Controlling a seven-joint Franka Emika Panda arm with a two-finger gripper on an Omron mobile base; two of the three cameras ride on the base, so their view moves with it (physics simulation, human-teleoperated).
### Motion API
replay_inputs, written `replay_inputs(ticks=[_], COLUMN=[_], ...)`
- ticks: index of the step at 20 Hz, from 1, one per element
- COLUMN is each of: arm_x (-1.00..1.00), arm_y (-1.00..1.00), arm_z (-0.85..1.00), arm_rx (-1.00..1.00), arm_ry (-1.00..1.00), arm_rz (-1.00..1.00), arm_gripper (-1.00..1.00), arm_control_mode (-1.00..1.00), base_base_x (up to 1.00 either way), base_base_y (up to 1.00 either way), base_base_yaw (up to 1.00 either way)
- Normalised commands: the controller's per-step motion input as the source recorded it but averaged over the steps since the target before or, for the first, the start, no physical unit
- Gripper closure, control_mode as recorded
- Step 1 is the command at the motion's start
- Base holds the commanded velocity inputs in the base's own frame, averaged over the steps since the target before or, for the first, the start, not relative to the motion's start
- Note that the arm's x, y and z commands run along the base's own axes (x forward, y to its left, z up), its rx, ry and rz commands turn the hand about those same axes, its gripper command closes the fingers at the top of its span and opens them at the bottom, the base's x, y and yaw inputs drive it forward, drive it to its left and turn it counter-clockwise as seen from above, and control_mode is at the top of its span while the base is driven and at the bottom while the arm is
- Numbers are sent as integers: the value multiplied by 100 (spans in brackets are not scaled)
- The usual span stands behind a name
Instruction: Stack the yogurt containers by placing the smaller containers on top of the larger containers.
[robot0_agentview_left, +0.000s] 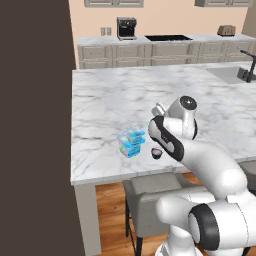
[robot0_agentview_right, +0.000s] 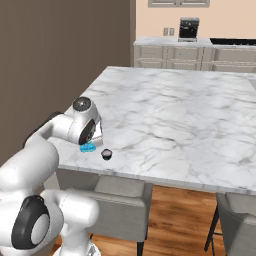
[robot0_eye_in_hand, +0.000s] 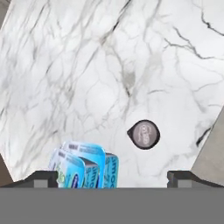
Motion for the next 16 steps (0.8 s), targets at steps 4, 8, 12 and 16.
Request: replay_inputs(ticks=[4, 8, 12, 16], arm_x=[-12, 0, -9, -27], arm_y=[-15, -8, -8, -6], arm_z=[0, 0, 0, -1], arm_rx=[2, 0, 0, 0], arm_ry=[12, 12, 9, 8], arm_rz=[1, 12, 12, 4], arm_gripper=[-100, -100, -100, -100], arm_control_mode=[-100, -100, -100, -100], base_base_x=[0, 0, 0, 0], base_base_y=[0, 0, 0, 0], base_base_yaw=[0, 0, 0, 0])
